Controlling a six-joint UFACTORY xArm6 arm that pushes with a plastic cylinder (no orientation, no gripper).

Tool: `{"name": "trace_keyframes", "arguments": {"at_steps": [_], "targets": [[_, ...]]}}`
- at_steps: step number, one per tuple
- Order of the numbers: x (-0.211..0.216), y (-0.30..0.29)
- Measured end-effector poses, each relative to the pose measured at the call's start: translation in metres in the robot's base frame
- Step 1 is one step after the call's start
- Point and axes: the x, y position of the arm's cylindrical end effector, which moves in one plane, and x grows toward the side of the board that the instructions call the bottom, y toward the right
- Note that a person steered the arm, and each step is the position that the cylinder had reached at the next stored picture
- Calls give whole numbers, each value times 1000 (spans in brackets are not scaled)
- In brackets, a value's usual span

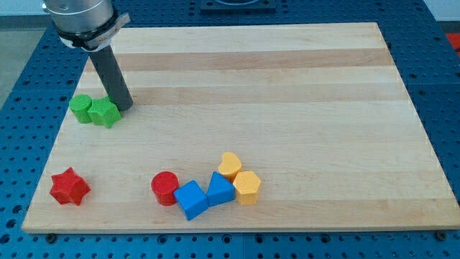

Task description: Move your arm towards bottom right

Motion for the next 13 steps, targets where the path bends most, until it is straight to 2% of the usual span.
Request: {"name": "trace_keyframes", "arguments": {"at_steps": [3, 5, 6, 7, 13], "targets": [[-7, 53], [-3, 183], [16, 255], [30, 293], [33, 335]]}}
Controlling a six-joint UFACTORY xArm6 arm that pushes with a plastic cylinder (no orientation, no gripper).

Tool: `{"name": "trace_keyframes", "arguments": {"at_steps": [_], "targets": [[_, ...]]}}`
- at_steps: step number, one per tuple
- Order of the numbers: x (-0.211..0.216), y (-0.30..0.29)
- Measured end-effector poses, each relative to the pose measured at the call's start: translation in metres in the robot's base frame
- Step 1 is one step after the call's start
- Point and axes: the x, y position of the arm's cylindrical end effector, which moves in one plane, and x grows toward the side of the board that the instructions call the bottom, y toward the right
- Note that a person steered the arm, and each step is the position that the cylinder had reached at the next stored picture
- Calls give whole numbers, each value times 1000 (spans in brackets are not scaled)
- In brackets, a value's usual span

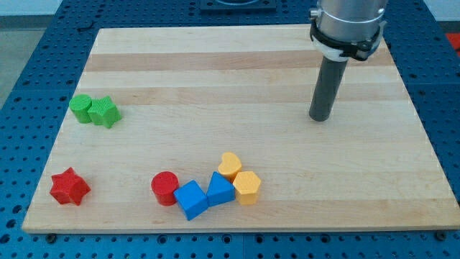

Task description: Move your arm towards bottom right

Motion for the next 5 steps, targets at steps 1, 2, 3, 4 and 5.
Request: {"name": "trace_keyframes", "arguments": {"at_steps": [1, 2, 3, 4, 5], "targets": [[0, 6], [0, 11], [0, 16], [0, 22], [2, 29]]}}
